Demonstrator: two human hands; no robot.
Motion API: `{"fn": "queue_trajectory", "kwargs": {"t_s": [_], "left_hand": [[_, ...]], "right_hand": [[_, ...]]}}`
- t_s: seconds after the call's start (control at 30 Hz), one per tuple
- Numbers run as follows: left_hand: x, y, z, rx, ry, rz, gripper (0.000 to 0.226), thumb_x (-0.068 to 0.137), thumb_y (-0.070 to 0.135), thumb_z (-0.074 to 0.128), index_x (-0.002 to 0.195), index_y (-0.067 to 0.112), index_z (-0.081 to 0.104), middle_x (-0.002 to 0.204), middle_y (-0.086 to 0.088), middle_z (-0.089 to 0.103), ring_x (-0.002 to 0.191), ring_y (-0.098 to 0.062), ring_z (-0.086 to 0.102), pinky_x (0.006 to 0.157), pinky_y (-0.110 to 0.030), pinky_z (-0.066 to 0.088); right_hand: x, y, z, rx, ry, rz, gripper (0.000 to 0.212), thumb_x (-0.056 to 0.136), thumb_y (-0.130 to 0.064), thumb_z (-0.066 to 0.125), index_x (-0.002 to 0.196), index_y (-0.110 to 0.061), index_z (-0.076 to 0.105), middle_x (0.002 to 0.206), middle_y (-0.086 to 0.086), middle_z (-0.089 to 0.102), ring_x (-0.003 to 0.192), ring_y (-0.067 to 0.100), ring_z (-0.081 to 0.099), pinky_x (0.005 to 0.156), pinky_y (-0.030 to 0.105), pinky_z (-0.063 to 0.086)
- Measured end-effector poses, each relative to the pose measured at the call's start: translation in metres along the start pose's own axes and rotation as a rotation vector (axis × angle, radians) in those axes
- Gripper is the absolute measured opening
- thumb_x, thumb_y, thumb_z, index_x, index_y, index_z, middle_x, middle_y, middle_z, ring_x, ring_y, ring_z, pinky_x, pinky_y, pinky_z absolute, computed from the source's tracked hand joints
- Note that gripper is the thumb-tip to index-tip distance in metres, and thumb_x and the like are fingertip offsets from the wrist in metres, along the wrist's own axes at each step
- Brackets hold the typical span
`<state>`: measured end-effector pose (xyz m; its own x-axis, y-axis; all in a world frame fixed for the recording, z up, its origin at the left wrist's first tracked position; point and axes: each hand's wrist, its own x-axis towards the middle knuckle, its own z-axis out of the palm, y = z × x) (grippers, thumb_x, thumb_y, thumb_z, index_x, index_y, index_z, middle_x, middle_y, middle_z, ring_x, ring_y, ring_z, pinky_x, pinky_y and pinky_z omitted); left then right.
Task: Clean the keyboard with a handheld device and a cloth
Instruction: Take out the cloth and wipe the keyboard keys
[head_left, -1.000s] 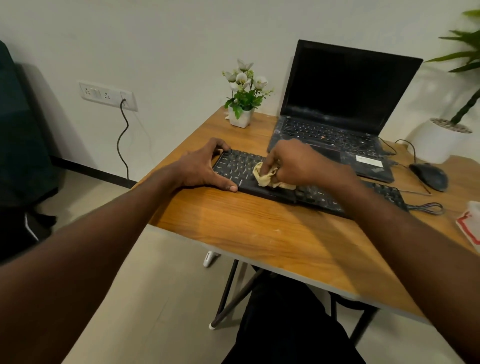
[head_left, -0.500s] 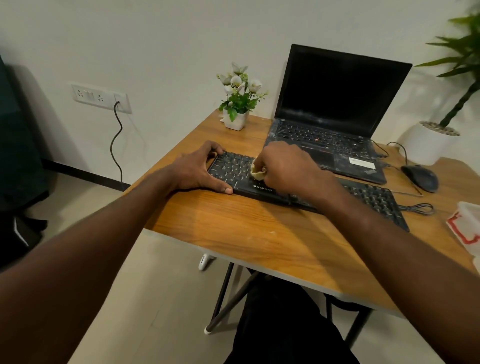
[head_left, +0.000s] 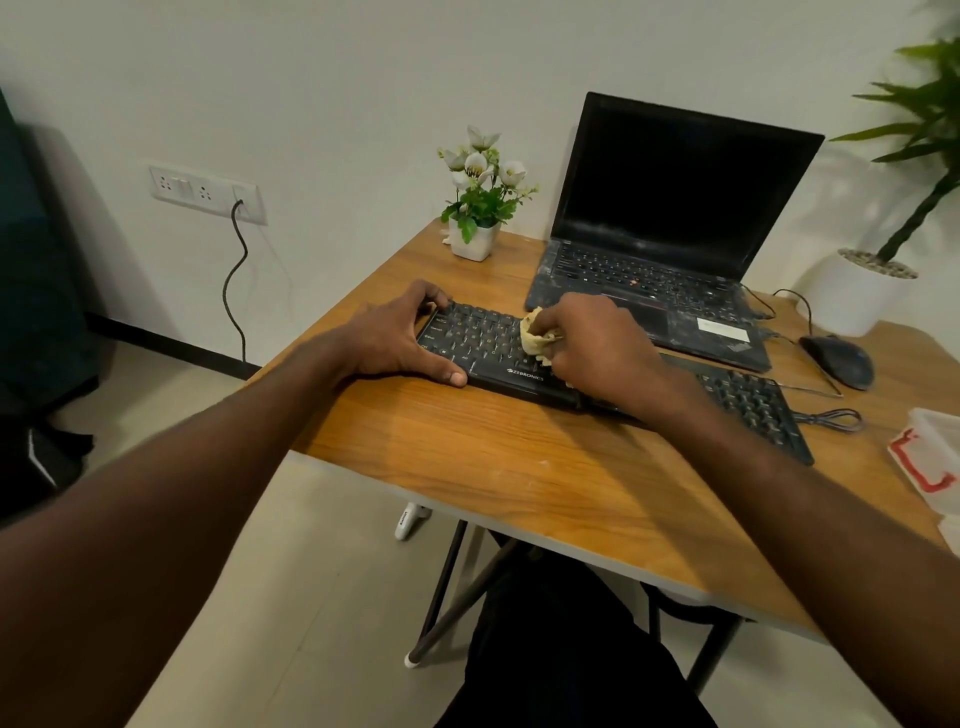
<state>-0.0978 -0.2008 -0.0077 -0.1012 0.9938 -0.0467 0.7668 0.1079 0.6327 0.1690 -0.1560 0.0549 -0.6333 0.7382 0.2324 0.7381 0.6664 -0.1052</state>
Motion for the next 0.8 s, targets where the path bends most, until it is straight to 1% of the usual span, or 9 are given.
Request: {"fn": "queue_trajectory", "kwargs": {"t_s": [0.1,0.17,0.23,0.3,0.37,0.43,0.57,0.7,0.8], "left_hand": [[-0.002,0.001,0.001,0.010,-0.016,0.029,0.115,0.052,0.096,0.070,0.150,0.053,0.027,0.161,-0.002,0.046,0.148,-0.033,0.040,0.126,-0.054,0.026],[-0.004,0.004,0.005,-0.004,0.020,0.058,0.100,0.074,0.095,0.049,0.158,0.049,0.023,0.166,-0.003,0.043,0.151,-0.034,0.040,0.127,-0.058,0.022],[-0.004,0.011,0.016,-0.038,0.178,0.099,0.072,0.098,0.079,0.034,0.162,0.045,0.025,0.167,0.000,0.044,0.150,-0.032,0.043,0.126,-0.063,0.023],[-0.001,0.026,0.033,0.001,0.372,0.111,0.052,0.112,0.057,0.033,0.161,0.040,0.037,0.157,-0.002,0.055,0.144,-0.027,0.050,0.123,-0.060,0.027],[0.004,0.044,0.051,0.085,0.470,0.111,0.044,0.114,0.044,0.036,0.155,0.036,0.049,0.147,0.000,0.063,0.138,-0.020,0.053,0.120,-0.055,0.028],[0.007,0.053,0.065,0.223,0.490,0.109,0.041,0.112,0.039,0.037,0.146,0.035,0.059,0.146,0.007,0.063,0.138,-0.014,0.052,0.118,-0.053,0.024],[0.008,0.052,0.072,0.356,0.514,0.096,0.039,0.112,0.035,0.036,0.140,0.032,0.064,0.149,0.011,0.062,0.140,-0.012,0.051,0.122,-0.056,0.019],[0.012,0.050,0.073,0.384,0.516,0.105,0.040,0.113,0.037,0.033,0.139,0.033,0.064,0.149,0.011,0.061,0.141,-0.012,0.051,0.122,-0.057,0.018],[0.011,0.051,0.074,0.393,0.522,0.117,0.041,0.113,0.039,0.034,0.139,0.032,0.065,0.148,0.008,0.063,0.140,-0.013,0.053,0.122,-0.056,0.018]], "right_hand": [[0.001,0.004,0.008,0.116,0.055,0.010,0.042,0.088,-0.011,0.076,0.125,-0.029,0.069,0.130,0.001,0.064,0.118,0.024,0.060,0.089,0.036,0.047],[0.003,0.007,0.012,0.148,0.058,0.019,0.042,0.087,-0.012,0.077,0.125,-0.028,0.069,0.129,0.001,0.064,0.118,0.024,0.059,0.089,0.036,0.046],[0.007,0.010,0.014,0.171,0.094,0.035,0.040,0.087,-0.014,0.078,0.124,-0.026,0.071,0.126,0.001,0.064,0.116,0.022,0.059,0.090,0.036,0.047],[0.010,0.011,0.018,0.205,0.132,0.015,0.036,0.086,-0.017,0.079,0.121,-0.026,0.074,0.118,-0.002,0.065,0.110,0.019,0.059,0.086,0.033,0.046],[0.011,0.005,0.023,0.202,0.119,-0.073,0.033,0.086,-0.018,0.077,0.117,-0.027,0.076,0.110,-0.005,0.064,0.103,0.017,0.059,0.081,0.032,0.045],[0.008,0.003,0.031,0.214,0.080,-0.164,0.033,0.085,-0.011,0.075,0.115,-0.024,0.076,0.108,-0.004,0.063,0.099,0.019,0.060,0.078,0.035,0.049],[-0.006,0.017,0.025,0.211,0.023,-0.228,0.031,0.085,-0.007,0.078,0.113,-0.020,0.077,0.109,-0.007,0.062,0.098,0.016,0.060,0.077,0.031,0.047],[-0.010,0.039,-0.004,0.041,-0.154,-0.142,0.030,0.086,-0.015,0.079,0.114,-0.027,0.077,0.111,-0.008,0.064,0.105,0.016,0.058,0.081,0.032,0.045],[-0.002,0.037,-0.007,0.045,-0.057,-0.076,0.032,0.087,-0.013,0.078,0.117,-0.025,0.076,0.117,-0.003,0.068,0.111,0.021,0.062,0.092,0.040,0.053]]}}
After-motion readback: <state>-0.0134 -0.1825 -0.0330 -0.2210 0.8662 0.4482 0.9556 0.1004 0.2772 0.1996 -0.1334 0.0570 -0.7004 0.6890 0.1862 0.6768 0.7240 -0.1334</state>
